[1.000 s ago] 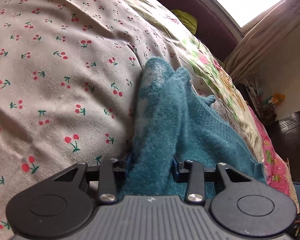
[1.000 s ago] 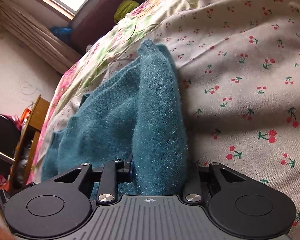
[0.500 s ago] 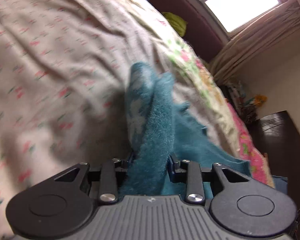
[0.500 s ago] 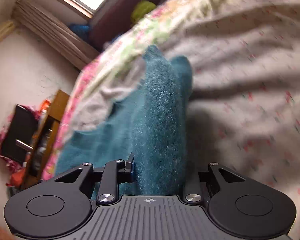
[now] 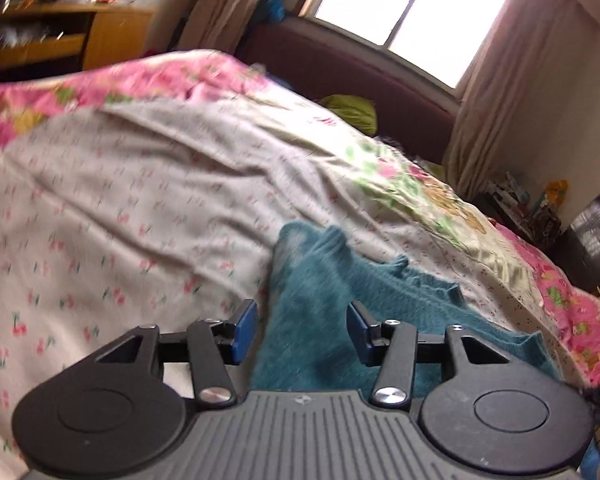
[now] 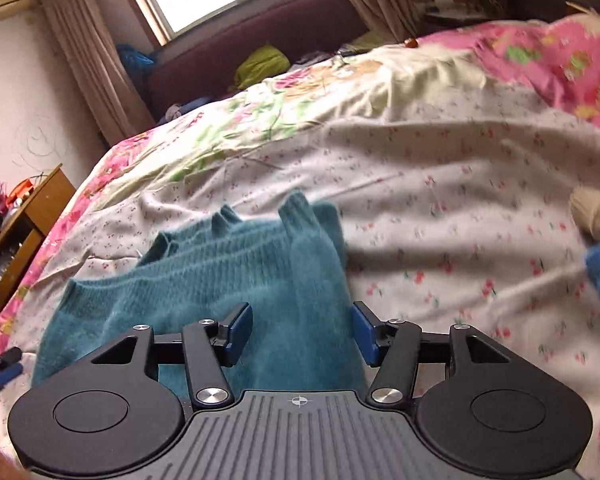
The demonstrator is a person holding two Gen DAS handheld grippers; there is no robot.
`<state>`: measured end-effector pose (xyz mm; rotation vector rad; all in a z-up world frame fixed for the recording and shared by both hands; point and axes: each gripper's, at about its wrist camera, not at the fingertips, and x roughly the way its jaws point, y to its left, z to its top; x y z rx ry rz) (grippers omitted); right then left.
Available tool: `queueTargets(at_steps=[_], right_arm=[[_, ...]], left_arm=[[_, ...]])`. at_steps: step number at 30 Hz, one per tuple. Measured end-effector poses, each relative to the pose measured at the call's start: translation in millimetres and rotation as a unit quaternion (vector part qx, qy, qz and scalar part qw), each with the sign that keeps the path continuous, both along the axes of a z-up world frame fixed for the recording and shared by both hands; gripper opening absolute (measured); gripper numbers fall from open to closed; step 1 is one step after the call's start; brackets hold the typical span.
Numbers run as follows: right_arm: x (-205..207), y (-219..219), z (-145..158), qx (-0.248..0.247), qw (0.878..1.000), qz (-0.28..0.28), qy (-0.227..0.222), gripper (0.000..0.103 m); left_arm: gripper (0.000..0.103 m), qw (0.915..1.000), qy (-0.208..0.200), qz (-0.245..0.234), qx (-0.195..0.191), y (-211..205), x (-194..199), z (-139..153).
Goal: Fold small clothes
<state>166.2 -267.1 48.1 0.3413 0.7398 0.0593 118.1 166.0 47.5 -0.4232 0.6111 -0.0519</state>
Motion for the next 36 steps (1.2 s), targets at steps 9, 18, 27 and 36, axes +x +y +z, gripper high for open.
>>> queueTargets(at_steps=[9,18,27,36], right_arm=[[27,-4,6,0.004,1.0,0.003,-0.021,0.011],[62,-3,-64,-0.044,0.998,-0.034,0.031,0.013],[20,-11,-3,-0.017,0.997,-0.061,-0.046,0.018],[-4,15,-50,-0.049,0.998,0.005,0.031,0.023]], left_arm=[[0.05,0.9984,0.0,-0.026,0.051,-27,44,-5],[0.057,0.9971,0.031,0.03,0.062,-15,50,-56],[0.056,0.9939,0.0,0.056,0.095,-21,26,-20],[0.067,0.9745,0.072,-0.016,0.212,-55,31,-50]])
